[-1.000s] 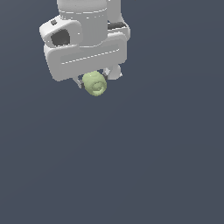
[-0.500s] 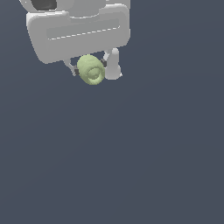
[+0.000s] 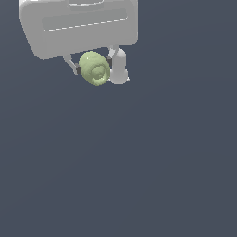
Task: Pick up the object and move it to a goal position.
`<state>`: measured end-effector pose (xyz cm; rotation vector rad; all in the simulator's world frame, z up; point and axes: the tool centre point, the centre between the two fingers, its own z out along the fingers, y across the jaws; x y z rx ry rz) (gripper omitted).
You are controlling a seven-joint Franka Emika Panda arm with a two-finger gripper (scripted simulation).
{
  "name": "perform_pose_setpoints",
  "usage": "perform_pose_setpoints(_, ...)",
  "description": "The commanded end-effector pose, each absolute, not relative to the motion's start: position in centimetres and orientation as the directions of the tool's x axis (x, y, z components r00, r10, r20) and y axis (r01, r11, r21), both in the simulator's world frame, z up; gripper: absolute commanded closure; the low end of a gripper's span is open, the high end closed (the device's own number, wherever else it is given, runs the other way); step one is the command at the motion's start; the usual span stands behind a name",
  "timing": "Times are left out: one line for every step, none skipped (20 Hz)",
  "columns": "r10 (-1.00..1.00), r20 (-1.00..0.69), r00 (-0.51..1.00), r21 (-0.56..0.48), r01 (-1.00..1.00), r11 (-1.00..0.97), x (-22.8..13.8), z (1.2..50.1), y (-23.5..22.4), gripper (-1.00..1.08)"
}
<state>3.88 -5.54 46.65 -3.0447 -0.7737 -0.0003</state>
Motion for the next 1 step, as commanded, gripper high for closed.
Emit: perform_pose_setpoints(0.477,0.0,0.879,0.0,0.477,-0.879,3.92,46.75,-5.55,1.08)
